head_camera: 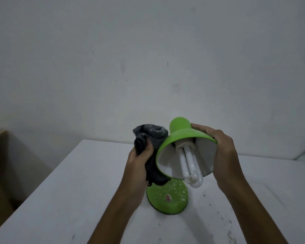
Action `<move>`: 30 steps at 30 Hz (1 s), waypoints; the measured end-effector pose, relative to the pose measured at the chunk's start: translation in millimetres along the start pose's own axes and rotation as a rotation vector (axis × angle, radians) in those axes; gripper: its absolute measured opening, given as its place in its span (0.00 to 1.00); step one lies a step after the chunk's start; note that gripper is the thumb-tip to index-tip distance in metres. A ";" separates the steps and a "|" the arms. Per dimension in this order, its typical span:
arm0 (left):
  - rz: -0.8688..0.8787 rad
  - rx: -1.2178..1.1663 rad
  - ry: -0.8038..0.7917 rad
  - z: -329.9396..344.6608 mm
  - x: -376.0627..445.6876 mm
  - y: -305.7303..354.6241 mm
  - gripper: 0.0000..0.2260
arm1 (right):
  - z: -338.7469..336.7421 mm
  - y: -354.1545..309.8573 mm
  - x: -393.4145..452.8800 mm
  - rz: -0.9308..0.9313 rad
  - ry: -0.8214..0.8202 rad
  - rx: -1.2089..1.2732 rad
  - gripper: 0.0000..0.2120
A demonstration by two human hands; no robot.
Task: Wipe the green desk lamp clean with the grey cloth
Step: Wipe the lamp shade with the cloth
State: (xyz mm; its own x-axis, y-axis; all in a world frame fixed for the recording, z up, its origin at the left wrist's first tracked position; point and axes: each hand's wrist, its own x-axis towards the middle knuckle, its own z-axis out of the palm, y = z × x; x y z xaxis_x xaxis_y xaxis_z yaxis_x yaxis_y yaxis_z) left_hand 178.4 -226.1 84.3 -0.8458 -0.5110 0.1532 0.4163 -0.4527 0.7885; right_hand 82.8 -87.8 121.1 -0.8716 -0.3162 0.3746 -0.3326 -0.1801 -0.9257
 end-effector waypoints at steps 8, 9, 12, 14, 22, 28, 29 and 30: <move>-0.124 0.242 0.114 6.0 4.3 -1.7 0.10 | 0.8 0.0 -0.5 0.007 0.029 0.010 0.24; -0.097 0.267 0.109 7.2 6.5 3.7 0.09 | 1.0 0.2 -0.4 0.004 0.034 -0.003 0.24; -0.019 0.241 0.045 9.2 5.5 14.3 0.08 | 1.6 -1.0 0.3 0.010 0.044 -0.027 0.24; -0.007 0.213 0.018 9.6 1.3 16.3 0.09 | 2.0 -3.7 -0.5 0.034 0.035 -0.051 0.25; 0.128 0.279 0.086 14.8 -11.5 15.8 0.09 | -5.2 -19.5 -43.0 -0.338 0.258 -0.195 0.02; 0.172 0.310 0.129 17.7 -15.7 22.9 0.09 | -16.2 -8.0 -58.2 -0.659 0.311 -0.469 0.06; 0.163 0.311 0.128 18.3 -17.0 22.5 0.10 | -17.0 -6.2 -57.7 -0.676 0.327 -0.517 0.08; 0.162 0.328 0.129 18.8 -18.1 21.3 0.10 | -17.3 -4.1 -57.1 -0.701 0.347 -0.564 0.09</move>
State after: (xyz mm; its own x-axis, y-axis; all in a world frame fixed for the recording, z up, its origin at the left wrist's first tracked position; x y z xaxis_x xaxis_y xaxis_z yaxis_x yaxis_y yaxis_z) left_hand 196.3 -212.7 109.5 -0.7204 -0.6536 0.2319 0.3946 -0.1113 0.9121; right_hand 127.7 -52.9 102.6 -0.4366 0.0019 0.8997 -0.8636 0.2792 -0.4197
